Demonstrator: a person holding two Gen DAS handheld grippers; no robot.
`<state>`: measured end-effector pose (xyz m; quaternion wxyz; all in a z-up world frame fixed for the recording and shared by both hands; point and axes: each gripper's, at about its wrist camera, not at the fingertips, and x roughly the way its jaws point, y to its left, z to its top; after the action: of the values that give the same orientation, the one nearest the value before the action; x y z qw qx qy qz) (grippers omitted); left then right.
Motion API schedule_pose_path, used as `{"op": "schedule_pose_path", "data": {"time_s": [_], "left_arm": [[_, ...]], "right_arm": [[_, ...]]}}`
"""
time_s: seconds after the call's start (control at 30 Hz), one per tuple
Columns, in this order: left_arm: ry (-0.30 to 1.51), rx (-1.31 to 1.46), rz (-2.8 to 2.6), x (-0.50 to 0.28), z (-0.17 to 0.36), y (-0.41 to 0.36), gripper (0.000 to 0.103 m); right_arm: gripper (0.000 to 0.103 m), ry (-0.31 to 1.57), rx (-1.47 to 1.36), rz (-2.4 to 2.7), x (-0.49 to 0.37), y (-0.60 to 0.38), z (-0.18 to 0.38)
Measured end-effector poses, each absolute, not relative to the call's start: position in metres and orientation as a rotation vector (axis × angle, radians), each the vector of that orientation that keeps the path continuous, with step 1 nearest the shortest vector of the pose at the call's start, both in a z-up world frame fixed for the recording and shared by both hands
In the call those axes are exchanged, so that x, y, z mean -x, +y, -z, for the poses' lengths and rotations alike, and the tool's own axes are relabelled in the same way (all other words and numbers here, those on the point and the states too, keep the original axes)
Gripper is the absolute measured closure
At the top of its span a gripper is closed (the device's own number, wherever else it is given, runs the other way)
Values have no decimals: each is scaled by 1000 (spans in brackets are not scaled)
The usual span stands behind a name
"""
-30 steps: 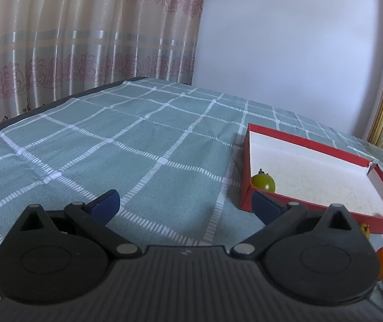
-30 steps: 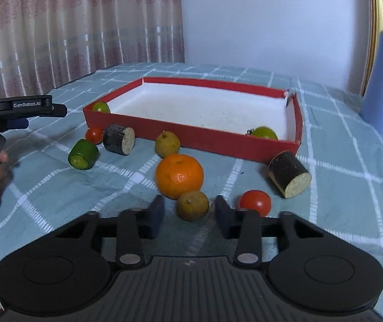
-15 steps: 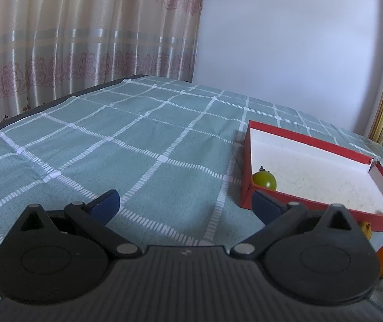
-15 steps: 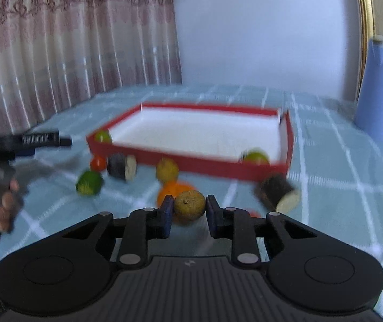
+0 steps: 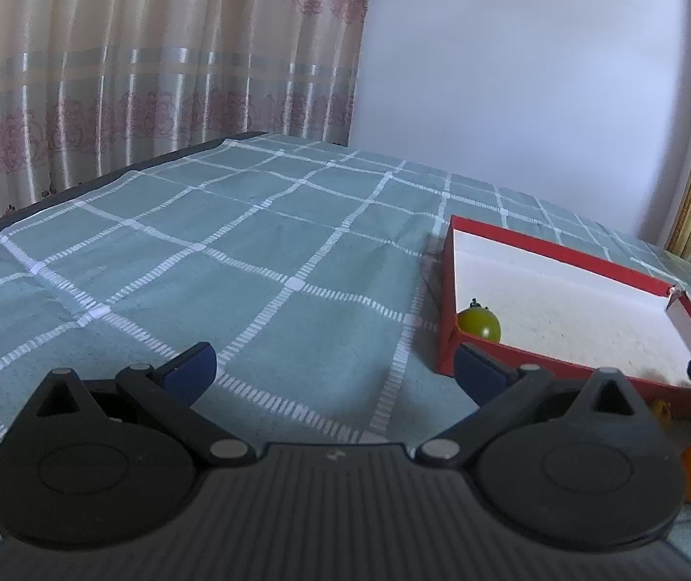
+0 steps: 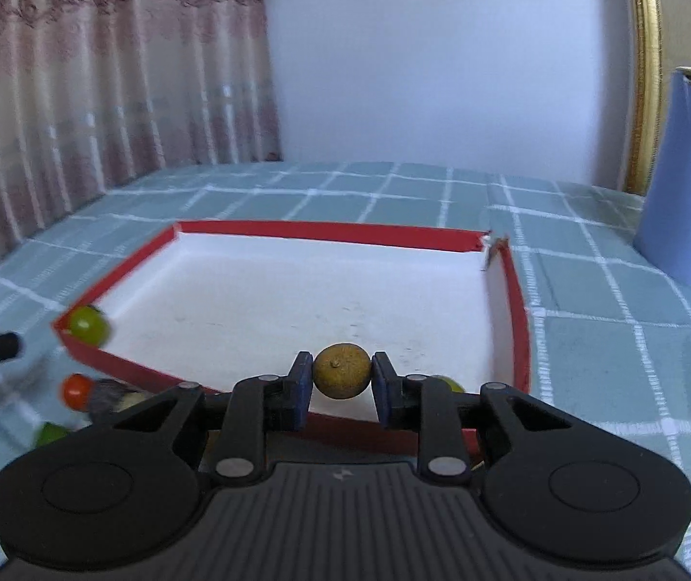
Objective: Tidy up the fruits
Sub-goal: 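Carry the small pear into the tray and open the right gripper, then lower the left gripper onto the green lime piece and close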
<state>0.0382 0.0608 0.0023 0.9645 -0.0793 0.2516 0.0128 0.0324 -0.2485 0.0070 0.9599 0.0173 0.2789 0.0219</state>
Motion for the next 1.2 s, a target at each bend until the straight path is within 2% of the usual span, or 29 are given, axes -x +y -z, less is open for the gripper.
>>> {"op": "schedule_pose_path", "data": {"time_s": [0.33, 0.47, 0.53, 0.6, 0.67, 0.97, 1.07, 1.2], "left_arm": [[509, 165, -28, -39, -2, 62, 0], [513, 163, -24, -40, -1, 60, 0], [499, 160, -10, -36, -2, 60, 0], [493, 151, 15, -32, -4, 59, 0], [465, 136, 25, -22, -8, 55, 0], [501, 14, 156, 15, -7, 0, 3], [509, -70, 150, 18, -2, -20, 7], [541, -94, 146, 14, 2, -32, 7]], "right_arm": [[77, 528, -106, -21, -13, -266, -13], [69, 492, -175, -1, 27, -289, -15], [61, 485, -174, 38, 47, -298, -12], [45, 470, -177, 73, 67, -308, -6], [42, 467, -164, 116, 79, -314, 0], [42, 534, -217, 187, 80, -332, 14], [42, 561, -221, 192, 76, -333, 17], [42, 571, -239, 200, 76, -336, 20]]}}
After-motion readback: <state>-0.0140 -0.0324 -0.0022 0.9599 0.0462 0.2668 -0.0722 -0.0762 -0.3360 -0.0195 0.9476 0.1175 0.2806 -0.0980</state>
